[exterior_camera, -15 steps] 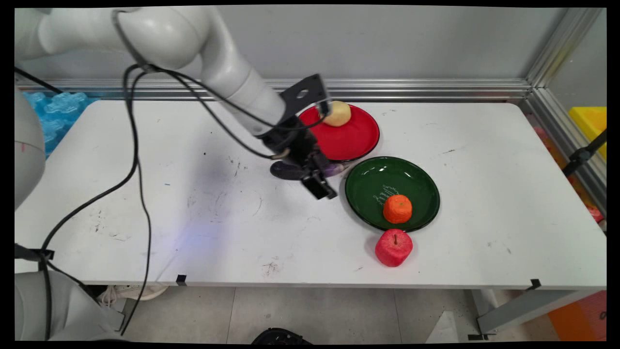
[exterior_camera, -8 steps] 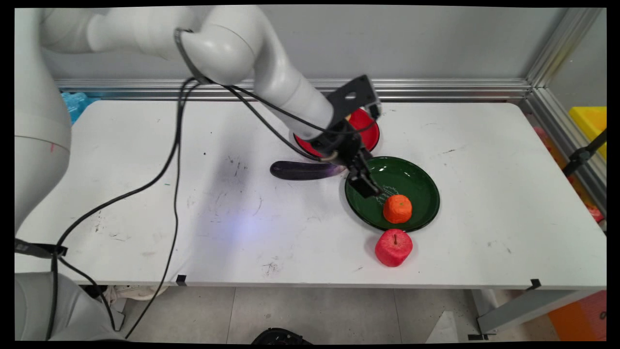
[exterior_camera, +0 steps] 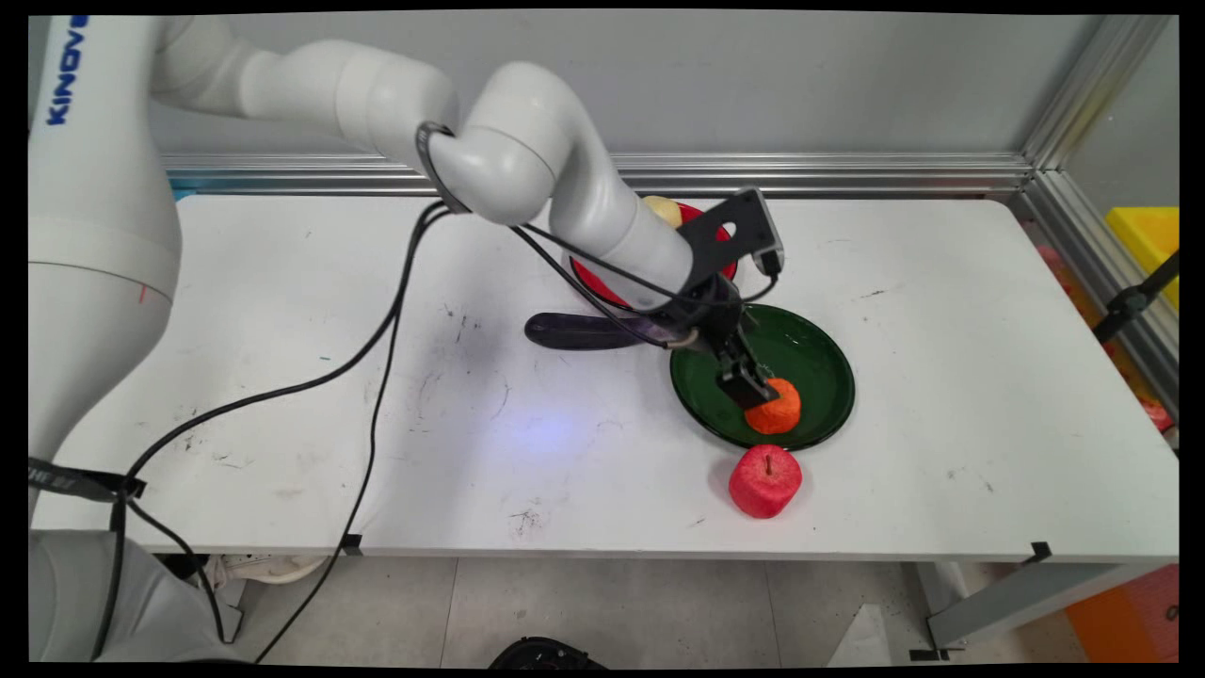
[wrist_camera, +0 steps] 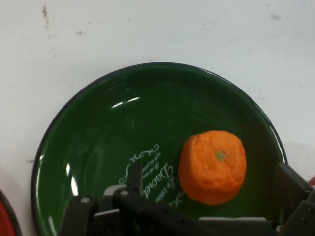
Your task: Pick up the mandarin from the green plate
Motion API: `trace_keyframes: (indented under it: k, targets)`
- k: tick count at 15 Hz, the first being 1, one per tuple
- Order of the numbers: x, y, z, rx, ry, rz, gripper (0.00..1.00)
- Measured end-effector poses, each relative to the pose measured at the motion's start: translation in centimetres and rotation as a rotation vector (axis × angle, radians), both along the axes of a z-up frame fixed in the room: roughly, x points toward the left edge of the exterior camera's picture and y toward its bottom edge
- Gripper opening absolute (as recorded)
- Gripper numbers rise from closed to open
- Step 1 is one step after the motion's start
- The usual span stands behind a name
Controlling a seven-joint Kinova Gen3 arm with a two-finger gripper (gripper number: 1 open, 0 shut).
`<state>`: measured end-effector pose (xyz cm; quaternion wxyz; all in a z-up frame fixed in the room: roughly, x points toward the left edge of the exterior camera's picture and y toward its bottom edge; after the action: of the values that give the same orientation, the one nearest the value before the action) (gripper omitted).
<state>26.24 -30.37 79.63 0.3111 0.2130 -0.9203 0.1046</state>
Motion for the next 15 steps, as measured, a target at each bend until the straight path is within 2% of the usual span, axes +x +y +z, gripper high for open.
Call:
trace_keyframes:
  k: [7,14,15]
  targets:
    - [-1.5,-0.1,-2.9,-0.011,-0.006,0.0,1.0]
    - [-2.3,-0.2,-4.8,-0.016,-0.007,0.002,1.0]
    - [-2.4,-0.2,-4.9,-0.016,-0.007,0.002,0.0]
